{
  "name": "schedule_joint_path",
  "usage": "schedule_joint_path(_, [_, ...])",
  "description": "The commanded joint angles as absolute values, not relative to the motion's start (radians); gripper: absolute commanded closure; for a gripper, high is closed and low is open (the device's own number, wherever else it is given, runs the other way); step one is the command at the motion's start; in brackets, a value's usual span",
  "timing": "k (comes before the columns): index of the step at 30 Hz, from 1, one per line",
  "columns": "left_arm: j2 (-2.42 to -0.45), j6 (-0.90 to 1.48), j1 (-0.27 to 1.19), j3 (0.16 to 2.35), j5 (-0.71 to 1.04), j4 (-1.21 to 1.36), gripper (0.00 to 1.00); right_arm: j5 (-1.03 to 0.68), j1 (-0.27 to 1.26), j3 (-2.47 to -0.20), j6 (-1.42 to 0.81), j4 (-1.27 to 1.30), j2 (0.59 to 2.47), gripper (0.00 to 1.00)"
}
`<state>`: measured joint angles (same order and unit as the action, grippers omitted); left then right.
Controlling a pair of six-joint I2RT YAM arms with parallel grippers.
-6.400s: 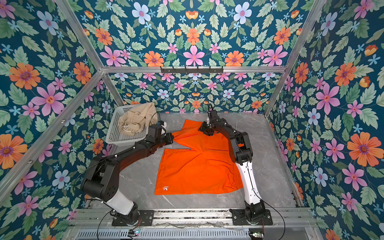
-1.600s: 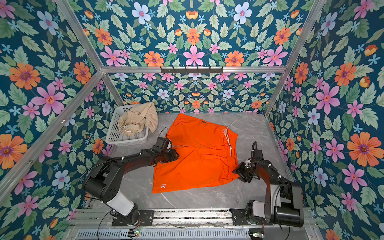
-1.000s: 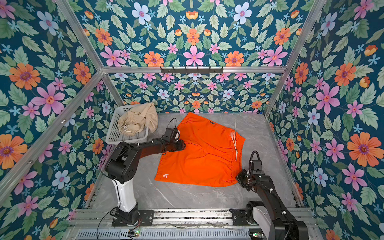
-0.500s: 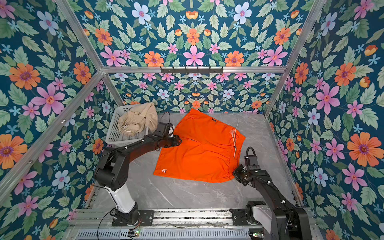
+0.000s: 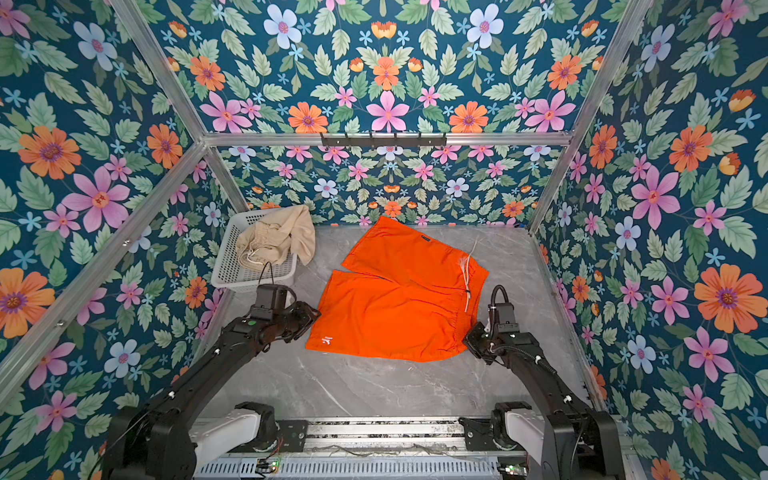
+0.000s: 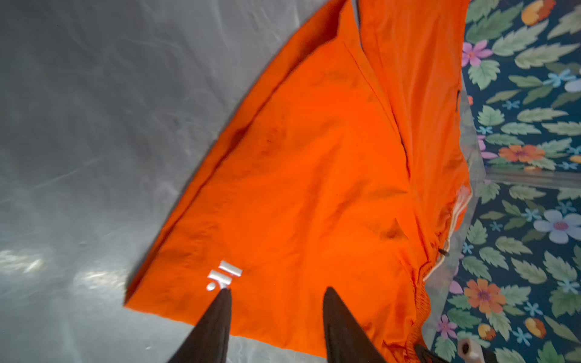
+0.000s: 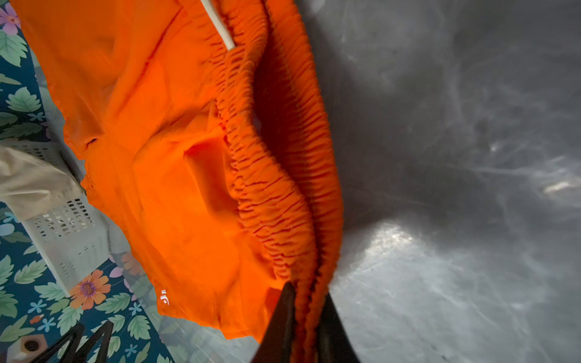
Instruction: Fold and stack the shorts
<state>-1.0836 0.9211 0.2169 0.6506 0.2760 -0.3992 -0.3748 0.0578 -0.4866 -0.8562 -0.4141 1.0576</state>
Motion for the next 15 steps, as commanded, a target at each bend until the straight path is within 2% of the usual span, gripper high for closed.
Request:
schedule_joint_path(1, [-1.067, 0.971, 0.189, 0.632, 0.238, -0.513, 0.51, -0.384, 0.059, -0.499, -0.822, -0.448, 1.058, 0.86])
schedule_joint_path(15, [-1.160, 1.039, 0.177, 0.543, 0.270, -0.481, 0.58, -0.386, 0.063, -0.505, -0.807, -0.454, 1.051, 0.86])
